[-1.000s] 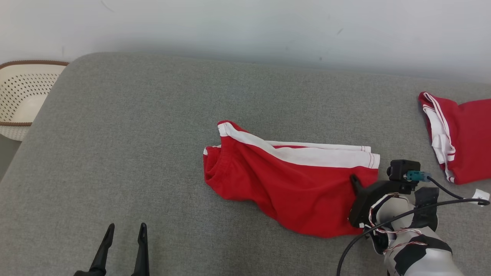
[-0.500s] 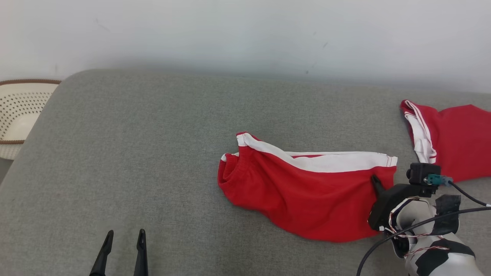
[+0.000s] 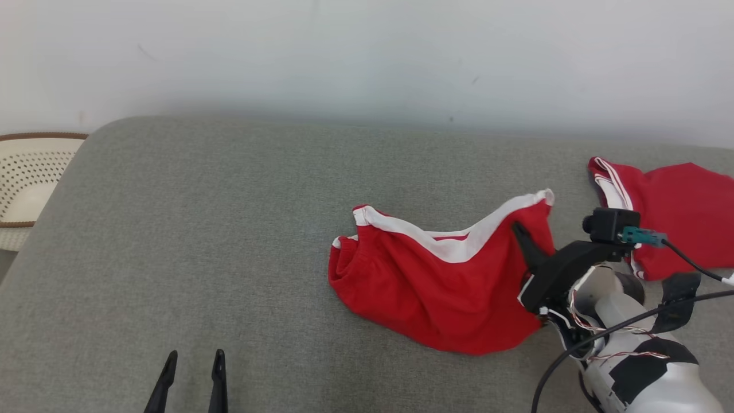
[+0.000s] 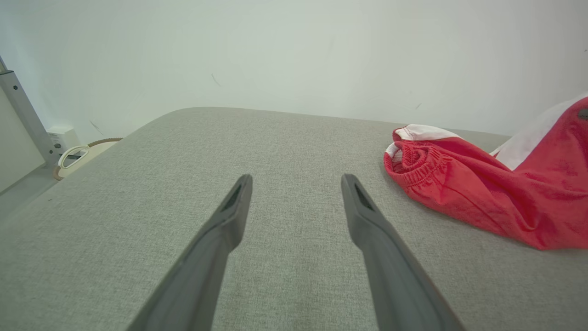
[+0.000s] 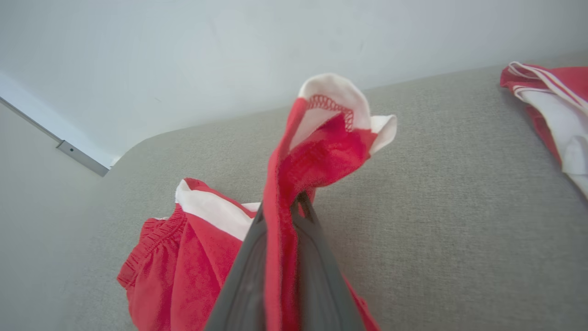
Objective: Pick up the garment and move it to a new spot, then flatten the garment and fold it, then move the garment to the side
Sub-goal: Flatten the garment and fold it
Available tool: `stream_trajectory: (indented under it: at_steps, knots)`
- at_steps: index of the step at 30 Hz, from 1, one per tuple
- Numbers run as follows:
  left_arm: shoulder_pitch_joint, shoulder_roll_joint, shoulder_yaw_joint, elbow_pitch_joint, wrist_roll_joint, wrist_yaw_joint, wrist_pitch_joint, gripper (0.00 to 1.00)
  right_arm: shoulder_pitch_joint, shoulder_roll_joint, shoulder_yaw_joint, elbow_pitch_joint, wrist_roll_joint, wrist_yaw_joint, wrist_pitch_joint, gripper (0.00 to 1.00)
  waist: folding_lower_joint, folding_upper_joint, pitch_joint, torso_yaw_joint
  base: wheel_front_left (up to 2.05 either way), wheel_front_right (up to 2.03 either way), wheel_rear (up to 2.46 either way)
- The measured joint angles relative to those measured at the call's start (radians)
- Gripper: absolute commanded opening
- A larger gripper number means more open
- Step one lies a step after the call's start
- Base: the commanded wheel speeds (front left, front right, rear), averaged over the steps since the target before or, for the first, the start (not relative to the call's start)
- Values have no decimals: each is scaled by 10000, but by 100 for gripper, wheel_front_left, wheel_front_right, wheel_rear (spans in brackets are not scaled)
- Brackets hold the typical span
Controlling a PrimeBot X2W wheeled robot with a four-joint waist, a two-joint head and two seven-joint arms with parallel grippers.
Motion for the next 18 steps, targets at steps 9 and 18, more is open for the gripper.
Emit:
stream_trajectory:
  at_steps: [9,18]
  knots:
    - [-12,-171,-355,117,-33,-88,-2,100,-266,418,663,-635,803,0,326,0,-2,0,-21,511,0,0,0]
    - [-239,-372,-796,426,-31,-263,-29,100,-675,742,1011,44,965,0,368,0,-2,0,14,1188,0,0,0]
